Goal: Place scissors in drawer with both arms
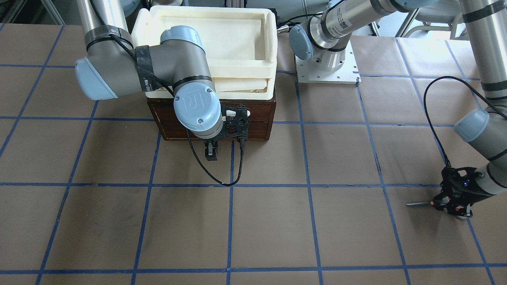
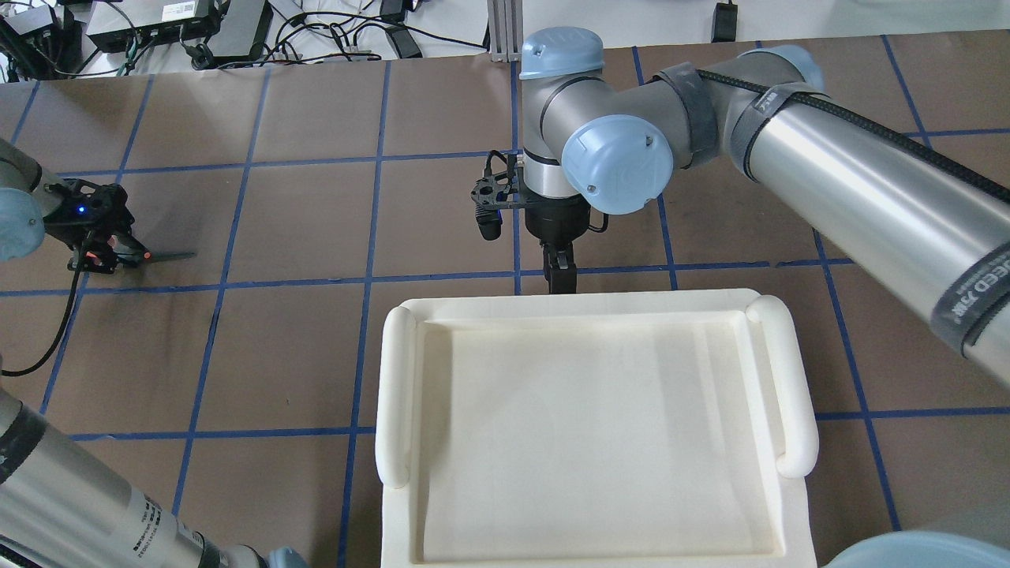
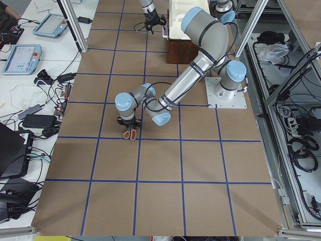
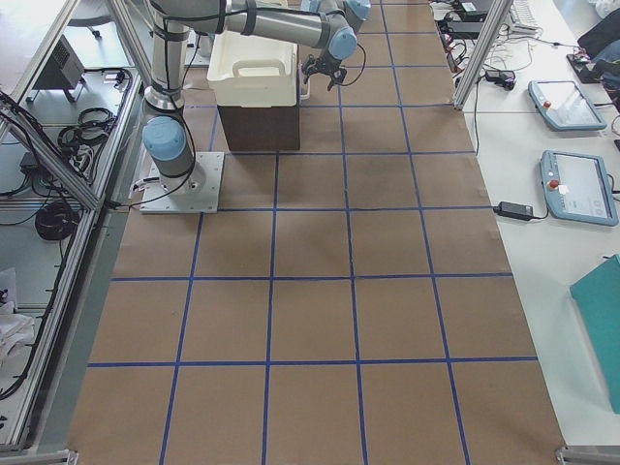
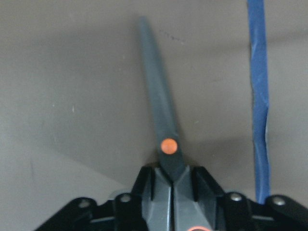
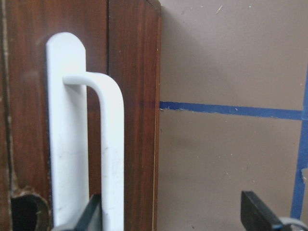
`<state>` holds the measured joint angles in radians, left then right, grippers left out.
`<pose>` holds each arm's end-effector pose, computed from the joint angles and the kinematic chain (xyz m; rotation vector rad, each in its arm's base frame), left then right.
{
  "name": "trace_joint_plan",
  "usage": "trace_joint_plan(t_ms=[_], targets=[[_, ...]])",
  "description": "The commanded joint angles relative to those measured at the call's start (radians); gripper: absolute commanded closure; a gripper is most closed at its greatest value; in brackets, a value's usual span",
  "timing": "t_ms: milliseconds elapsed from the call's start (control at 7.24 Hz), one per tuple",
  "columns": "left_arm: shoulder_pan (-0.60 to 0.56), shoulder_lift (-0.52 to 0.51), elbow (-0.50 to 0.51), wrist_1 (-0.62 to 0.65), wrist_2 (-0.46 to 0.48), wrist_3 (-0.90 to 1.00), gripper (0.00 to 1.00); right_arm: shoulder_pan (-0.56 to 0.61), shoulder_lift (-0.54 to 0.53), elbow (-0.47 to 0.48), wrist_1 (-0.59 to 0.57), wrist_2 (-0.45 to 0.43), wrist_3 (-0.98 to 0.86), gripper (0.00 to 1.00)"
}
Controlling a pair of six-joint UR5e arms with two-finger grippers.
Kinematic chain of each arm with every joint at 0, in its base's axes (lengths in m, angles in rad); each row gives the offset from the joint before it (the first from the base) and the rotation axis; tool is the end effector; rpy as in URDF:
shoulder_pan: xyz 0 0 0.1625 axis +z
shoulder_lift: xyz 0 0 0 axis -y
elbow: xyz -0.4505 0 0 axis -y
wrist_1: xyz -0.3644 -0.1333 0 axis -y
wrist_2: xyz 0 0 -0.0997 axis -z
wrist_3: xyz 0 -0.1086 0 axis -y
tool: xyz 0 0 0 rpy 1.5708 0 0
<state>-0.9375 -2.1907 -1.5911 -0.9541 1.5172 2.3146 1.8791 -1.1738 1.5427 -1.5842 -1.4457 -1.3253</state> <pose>0.2732 -0.6072 0.2007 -2.3180 -2.0764 0.0795 0.3129 -0.4986 0.3108 -2.0474 1.9665 0.3589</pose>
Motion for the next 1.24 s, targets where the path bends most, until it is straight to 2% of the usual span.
trace_joint_plan(t_ms=[0,138,276,414,691,1105], targets=[[-0.007,0.011,0.005,-0.002,0.001,0.005,0.92,0.000,0.003,-0.003,0.001,-0.002,0.005,0.00],[-0.007,0.011,0.005,-0.005,0.003,0.005,0.93,0.000,0.003,-0.001,0.001,-0.001,0.012,0.02],[-0.007,0.011,0.005,-0.002,0.003,0.005,0.95,0.000,0.002,-0.001,0.001,-0.002,0.021,0.17],[-0.007,0.015,0.005,-0.003,0.003,0.005,0.96,0.000,0.002,-0.003,0.001,-0.002,0.026,0.24],[-0.017,0.029,0.005,-0.008,0.003,0.005,0.99,0.000,0.000,-0.006,0.000,-0.004,0.028,0.30],[-0.070,0.077,0.005,-0.040,0.032,-0.001,1.00,0.000,0.017,-0.053,0.000,-0.004,0.028,0.33]])
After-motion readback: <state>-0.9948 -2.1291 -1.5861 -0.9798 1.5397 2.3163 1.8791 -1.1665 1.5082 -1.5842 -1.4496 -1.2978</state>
